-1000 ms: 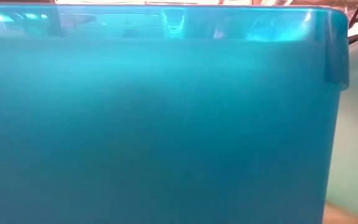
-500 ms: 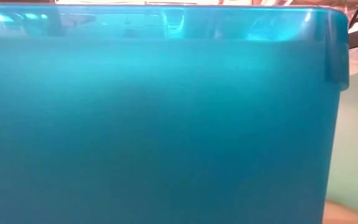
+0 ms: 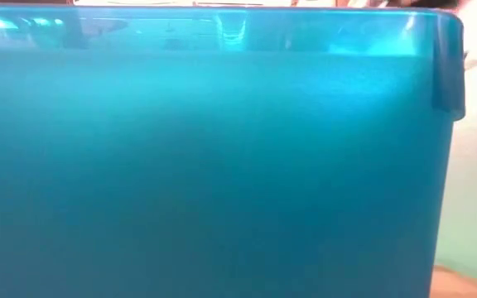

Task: Pick and place medicine bottles into bin by pill shape (circle, oval)
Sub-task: Put the small blue pill bottle into the light blue bin

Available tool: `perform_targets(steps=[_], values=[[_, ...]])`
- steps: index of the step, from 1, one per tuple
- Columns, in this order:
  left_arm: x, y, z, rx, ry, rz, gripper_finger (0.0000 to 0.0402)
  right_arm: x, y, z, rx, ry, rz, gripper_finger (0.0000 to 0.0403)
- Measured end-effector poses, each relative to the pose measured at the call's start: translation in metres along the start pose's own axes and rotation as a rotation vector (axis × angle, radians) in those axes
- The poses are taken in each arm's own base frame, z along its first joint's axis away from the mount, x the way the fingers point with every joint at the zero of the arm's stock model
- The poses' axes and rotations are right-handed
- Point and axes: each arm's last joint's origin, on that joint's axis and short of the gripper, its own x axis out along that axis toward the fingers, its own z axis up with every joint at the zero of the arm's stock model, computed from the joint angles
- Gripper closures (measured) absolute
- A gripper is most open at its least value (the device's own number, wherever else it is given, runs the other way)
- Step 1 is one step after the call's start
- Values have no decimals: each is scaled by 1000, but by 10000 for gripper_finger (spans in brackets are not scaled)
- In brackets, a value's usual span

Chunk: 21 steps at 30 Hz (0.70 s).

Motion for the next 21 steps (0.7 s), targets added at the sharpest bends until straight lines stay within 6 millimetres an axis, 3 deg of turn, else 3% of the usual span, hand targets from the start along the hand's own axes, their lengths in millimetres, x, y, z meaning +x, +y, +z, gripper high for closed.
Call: perform_targets(steps=[5,11,15,21], values=[[0,0,0,0,0,0,154,-39,-17,-14,115,-56,-94,300],[0,0,0,1,1,0,154,-84,-41,-25,336,-279,-264,300],[0,0,0,1,3,-2,154,-100,-57,-34,470,-441,-335,300],[0,-2,-1,-1,51,-69,154,-106,-90,-36,629,-690,-412,300]])
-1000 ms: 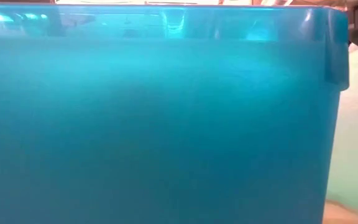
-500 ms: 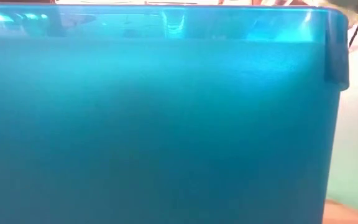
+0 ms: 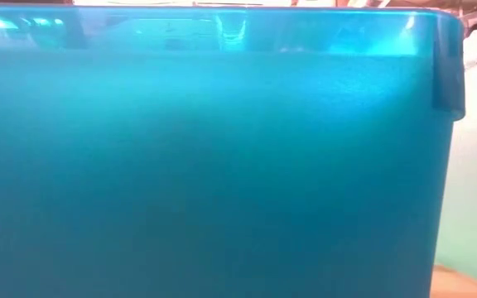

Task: Pick and place medicine bottles into bin by pill shape (circle, oval)
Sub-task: Put the small blue pill bottle into the light blue bin

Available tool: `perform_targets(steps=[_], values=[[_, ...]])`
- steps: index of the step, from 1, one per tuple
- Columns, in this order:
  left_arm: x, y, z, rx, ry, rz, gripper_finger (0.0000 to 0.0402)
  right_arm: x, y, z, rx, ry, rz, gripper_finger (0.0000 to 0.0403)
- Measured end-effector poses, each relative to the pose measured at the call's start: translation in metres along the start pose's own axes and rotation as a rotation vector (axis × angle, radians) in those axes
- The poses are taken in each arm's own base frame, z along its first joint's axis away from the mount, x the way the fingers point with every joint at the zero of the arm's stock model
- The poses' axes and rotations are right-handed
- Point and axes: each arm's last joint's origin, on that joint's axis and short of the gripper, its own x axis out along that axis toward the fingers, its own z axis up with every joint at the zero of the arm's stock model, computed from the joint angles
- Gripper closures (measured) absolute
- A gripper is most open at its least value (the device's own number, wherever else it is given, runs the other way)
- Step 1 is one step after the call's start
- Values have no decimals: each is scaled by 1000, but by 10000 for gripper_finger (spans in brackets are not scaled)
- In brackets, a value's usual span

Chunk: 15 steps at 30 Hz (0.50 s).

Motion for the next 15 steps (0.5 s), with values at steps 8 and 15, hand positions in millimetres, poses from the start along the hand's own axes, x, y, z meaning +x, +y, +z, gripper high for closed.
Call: perform_targets(steps=[8,15], values=[[12,-11,-1,26,62,-190,154,63,-32,27,99,-218,107,300],[34,-15,-10,100,143,-287,154,120,-48,42,176,-312,222,300]])
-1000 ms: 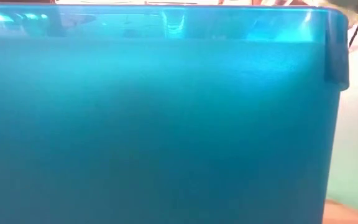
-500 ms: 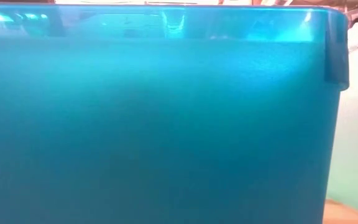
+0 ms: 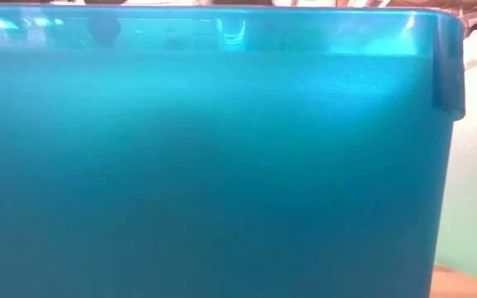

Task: Pick and place medicine bottles into bin by pill shape (circle, oval)
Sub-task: Put the small blue pill bottle into the light blue bin

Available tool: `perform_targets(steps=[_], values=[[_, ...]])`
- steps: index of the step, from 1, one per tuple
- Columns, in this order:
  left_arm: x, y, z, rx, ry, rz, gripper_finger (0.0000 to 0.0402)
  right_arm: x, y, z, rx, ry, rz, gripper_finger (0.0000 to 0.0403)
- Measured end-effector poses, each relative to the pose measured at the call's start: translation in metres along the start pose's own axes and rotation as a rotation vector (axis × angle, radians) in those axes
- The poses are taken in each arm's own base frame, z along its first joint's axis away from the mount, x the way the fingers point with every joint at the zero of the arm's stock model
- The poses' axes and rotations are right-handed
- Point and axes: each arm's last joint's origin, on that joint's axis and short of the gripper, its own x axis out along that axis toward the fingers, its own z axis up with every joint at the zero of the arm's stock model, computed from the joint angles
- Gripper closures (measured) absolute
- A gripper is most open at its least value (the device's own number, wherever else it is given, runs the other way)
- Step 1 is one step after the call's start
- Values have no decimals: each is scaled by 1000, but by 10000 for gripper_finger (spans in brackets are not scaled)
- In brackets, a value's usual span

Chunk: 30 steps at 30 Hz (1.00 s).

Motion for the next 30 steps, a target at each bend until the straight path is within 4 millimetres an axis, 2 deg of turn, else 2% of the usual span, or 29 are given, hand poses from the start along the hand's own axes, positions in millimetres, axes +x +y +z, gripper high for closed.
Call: perform_targets(steps=[7,16,30], values=[[17,5,-5,114,12,14,154,25,-13,-2,48,-67,54,300],[32,14,-14,190,47,64,154,27,-25,13,87,-176,71,300],[53,20,-20,229,11,43,154,28,-28,14,88,-176,85,300]])
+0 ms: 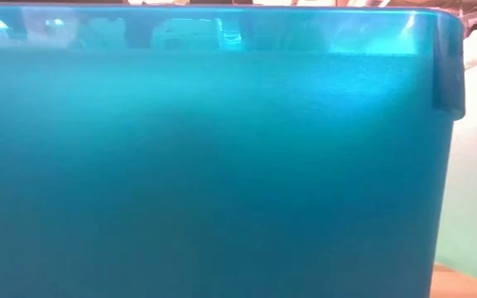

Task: Pick and place medicine bottles into bin by pill shape (circle, oval)
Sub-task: Put the small blue pill bottle into the light blue bin

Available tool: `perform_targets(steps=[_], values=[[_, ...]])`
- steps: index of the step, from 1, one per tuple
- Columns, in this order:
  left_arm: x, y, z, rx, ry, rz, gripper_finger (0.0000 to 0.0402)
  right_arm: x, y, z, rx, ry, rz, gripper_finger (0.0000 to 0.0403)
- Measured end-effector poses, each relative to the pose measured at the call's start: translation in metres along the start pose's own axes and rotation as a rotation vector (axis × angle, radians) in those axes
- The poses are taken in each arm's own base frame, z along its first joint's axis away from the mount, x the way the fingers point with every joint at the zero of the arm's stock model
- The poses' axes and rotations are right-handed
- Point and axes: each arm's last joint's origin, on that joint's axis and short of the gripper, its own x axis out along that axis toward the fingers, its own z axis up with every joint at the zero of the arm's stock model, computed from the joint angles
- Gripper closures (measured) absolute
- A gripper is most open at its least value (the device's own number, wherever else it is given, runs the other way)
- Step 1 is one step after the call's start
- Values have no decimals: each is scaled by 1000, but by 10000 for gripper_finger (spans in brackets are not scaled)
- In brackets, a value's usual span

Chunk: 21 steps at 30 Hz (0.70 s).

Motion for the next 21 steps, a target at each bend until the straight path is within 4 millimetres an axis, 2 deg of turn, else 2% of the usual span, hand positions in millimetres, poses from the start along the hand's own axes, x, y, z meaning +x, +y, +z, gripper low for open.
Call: perform_targets(steps=[7,14,21], values=[[2,-2,6,3,-73,-28,154,-1,3,-3,-5,26,4,300],[2,-1,1,-26,-18,-21,155,-1,5,-4,-5,26,10,300],[2,-1,2,-27,-26,-13,186,-1,5,-3,-5,23,10,300]])
